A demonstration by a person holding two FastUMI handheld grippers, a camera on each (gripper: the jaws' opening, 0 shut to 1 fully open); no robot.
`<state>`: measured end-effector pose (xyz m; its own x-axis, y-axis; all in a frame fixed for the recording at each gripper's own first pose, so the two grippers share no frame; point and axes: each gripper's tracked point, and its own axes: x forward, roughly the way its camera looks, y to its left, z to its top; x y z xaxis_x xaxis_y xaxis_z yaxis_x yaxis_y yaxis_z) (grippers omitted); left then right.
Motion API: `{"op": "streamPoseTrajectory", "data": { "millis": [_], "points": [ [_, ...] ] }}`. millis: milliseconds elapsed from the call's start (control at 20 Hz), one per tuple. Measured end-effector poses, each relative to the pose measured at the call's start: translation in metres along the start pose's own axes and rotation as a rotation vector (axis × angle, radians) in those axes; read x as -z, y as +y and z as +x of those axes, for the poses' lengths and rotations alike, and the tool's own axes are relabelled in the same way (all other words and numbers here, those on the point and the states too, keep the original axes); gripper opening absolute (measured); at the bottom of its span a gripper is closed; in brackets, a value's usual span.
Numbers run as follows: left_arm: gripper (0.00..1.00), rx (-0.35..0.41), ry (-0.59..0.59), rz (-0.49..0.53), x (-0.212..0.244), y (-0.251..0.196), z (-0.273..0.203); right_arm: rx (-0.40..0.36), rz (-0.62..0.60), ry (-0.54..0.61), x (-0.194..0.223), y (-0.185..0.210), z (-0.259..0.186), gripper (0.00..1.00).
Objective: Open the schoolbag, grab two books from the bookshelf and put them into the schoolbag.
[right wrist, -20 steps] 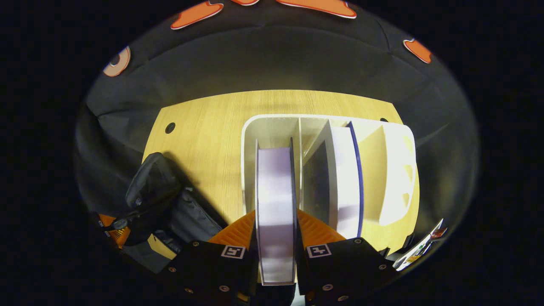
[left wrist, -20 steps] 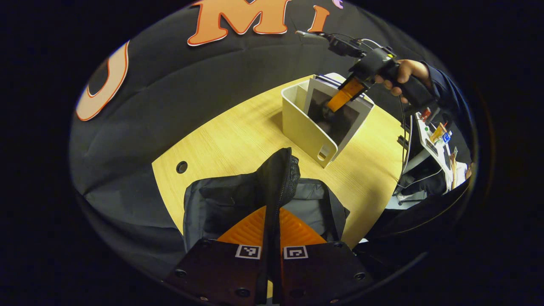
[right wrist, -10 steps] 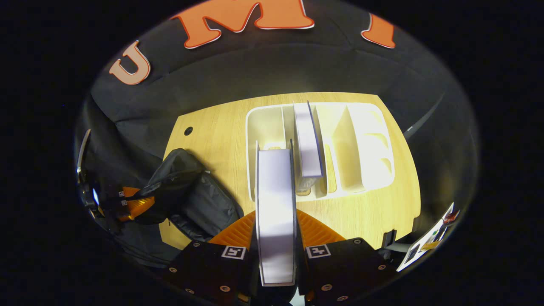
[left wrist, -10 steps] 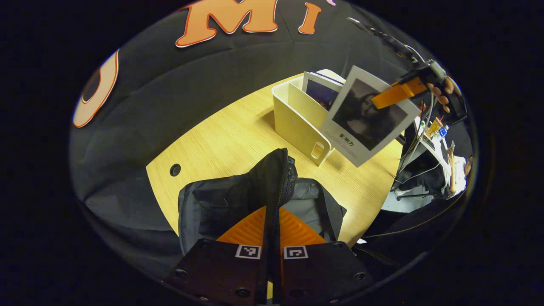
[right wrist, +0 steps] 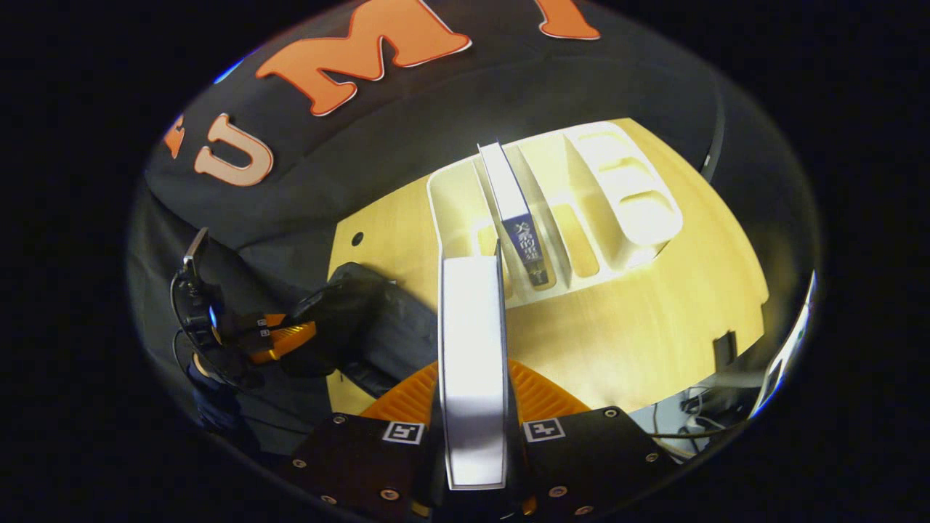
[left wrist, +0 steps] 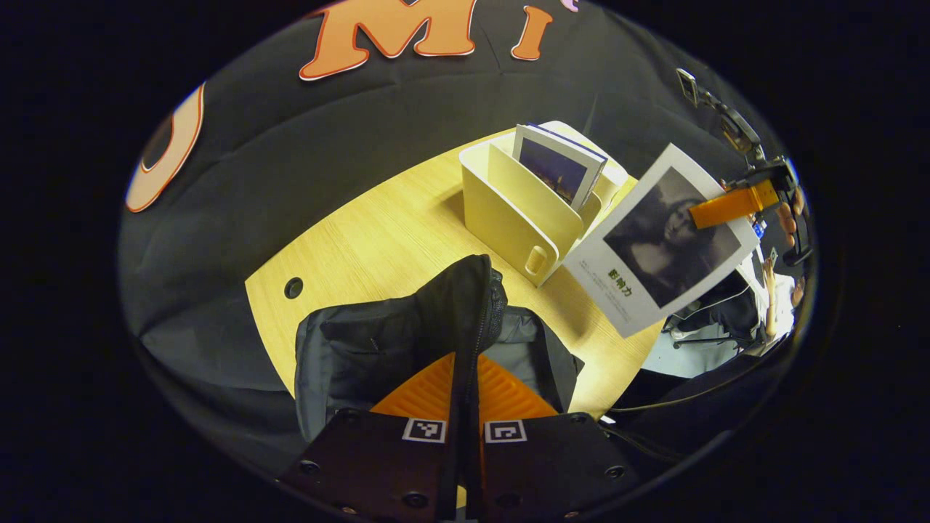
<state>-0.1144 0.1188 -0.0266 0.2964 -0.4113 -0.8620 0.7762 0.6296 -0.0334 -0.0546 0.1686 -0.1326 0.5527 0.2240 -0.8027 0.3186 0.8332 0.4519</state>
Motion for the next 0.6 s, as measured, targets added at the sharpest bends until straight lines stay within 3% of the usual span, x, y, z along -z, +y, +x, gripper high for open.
{"op": "streamPoseTrajectory", "data": {
  "millis": [300,600],
  "points": [
    [0.06,0.013,-0.017,-0.044,-0.006,-0.006,-0.002,-0.157,0.123,-0.015,0.023,0.017,0.015,0.35],
    [0.06,0.022,-0.038,-0.107,-0.009,-0.013,0.0,-0.294,0.206,-0.012,0.046,0.051,0.059,0.35]
  ]
}}
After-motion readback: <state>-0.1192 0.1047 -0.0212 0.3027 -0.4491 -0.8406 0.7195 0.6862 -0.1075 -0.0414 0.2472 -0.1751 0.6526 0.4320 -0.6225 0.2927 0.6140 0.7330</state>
